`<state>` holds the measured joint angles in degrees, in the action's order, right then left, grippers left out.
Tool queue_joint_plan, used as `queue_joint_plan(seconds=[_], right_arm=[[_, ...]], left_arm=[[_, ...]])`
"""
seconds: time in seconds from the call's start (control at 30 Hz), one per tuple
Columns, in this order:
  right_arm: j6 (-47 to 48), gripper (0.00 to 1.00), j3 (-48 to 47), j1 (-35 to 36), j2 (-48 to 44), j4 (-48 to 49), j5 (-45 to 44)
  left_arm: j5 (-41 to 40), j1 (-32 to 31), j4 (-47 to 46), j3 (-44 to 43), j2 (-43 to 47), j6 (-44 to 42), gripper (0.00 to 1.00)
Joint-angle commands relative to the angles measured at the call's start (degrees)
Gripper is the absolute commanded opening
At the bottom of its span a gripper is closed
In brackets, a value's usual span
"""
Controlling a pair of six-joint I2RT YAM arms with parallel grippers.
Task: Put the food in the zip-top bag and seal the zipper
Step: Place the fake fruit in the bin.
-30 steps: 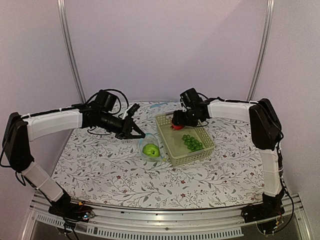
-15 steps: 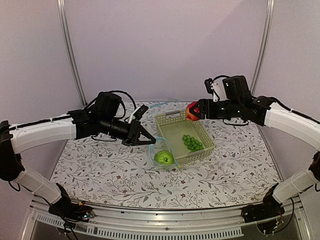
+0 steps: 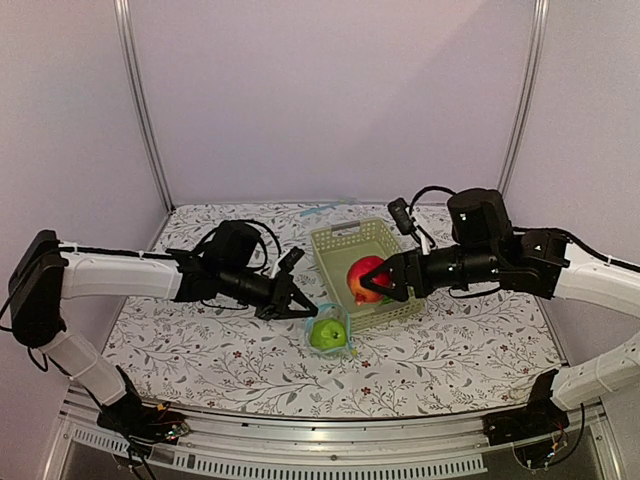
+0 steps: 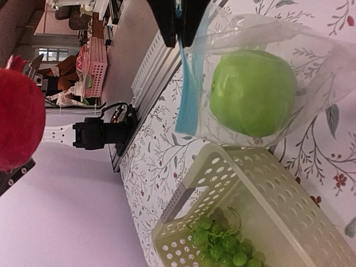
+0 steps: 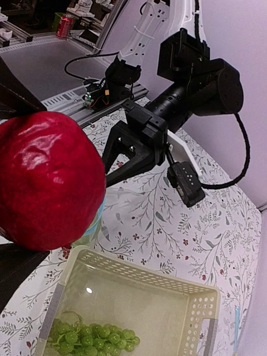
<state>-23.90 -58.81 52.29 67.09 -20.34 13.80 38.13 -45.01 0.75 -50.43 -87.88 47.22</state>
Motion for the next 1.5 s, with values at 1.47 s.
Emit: queue_joint_plan(seconds=[1.47], right_arm=[[-5.6, 0.79, -14.5, 9.5, 46.1, 15.3, -18.6]], left_arm=[[3.7, 8.5, 4.0, -1.3, 2.3, -6.0, 0.0]])
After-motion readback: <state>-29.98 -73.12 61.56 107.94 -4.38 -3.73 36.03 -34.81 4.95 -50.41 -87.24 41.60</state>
